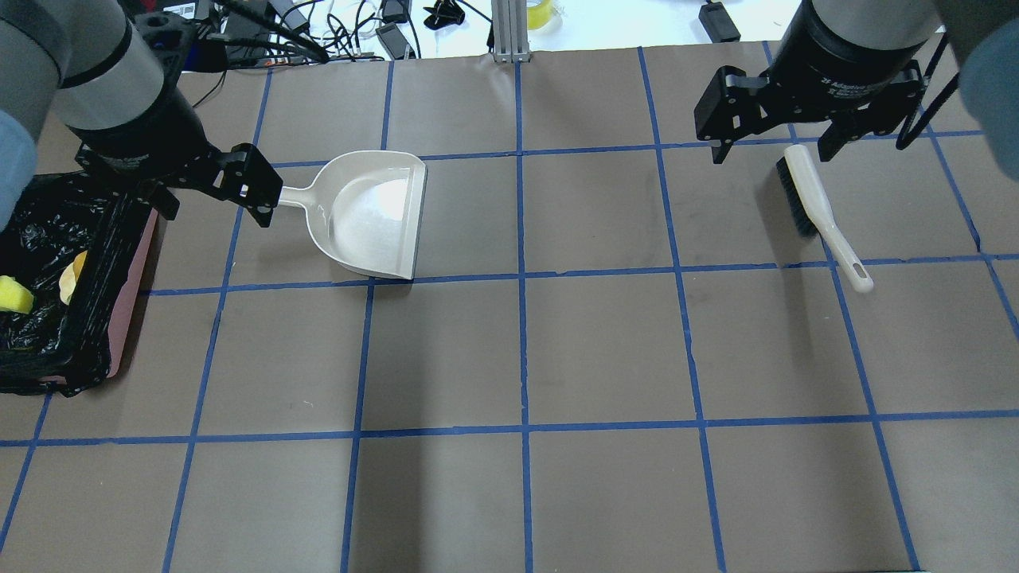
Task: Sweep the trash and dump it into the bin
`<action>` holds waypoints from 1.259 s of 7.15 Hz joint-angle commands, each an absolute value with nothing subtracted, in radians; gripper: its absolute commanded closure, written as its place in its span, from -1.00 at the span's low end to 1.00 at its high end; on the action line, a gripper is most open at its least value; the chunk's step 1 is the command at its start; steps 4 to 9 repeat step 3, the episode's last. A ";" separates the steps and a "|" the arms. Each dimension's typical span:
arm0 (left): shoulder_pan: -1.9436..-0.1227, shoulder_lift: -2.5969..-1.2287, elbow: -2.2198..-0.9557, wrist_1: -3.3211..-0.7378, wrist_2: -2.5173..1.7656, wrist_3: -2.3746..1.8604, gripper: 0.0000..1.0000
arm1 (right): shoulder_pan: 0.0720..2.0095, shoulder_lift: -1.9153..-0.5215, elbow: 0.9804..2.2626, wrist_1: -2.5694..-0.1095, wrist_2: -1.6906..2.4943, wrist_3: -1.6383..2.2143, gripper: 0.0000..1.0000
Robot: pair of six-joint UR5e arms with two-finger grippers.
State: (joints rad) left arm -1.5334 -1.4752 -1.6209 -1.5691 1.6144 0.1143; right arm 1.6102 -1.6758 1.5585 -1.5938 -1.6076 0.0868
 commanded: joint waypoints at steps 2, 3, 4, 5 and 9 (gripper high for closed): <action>-1.509 -1.474 -1.608 -1.557 1.493 0.104 -1.00 | 1.611 -1.677 1.559 -1.594 -1.606 0.086 -1.00; -1.506 -1.474 -1.620 -1.518 1.503 0.119 -1.00 | 1.611 -1.677 1.559 -1.594 -1.606 0.086 -1.00; -1.506 -1.474 -1.620 -1.518 1.503 0.119 -1.00 | 1.611 -1.677 1.559 -1.594 -1.606 0.086 -1.00; -1.506 -1.474 -1.620 -1.518 1.503 0.119 -1.00 | 1.611 -1.677 1.559 -1.594 -1.606 0.086 -1.00; -1.506 -1.474 -1.620 -1.518 1.503 0.119 -1.00 | 1.611 -1.677 1.559 -1.594 -1.606 0.086 -1.00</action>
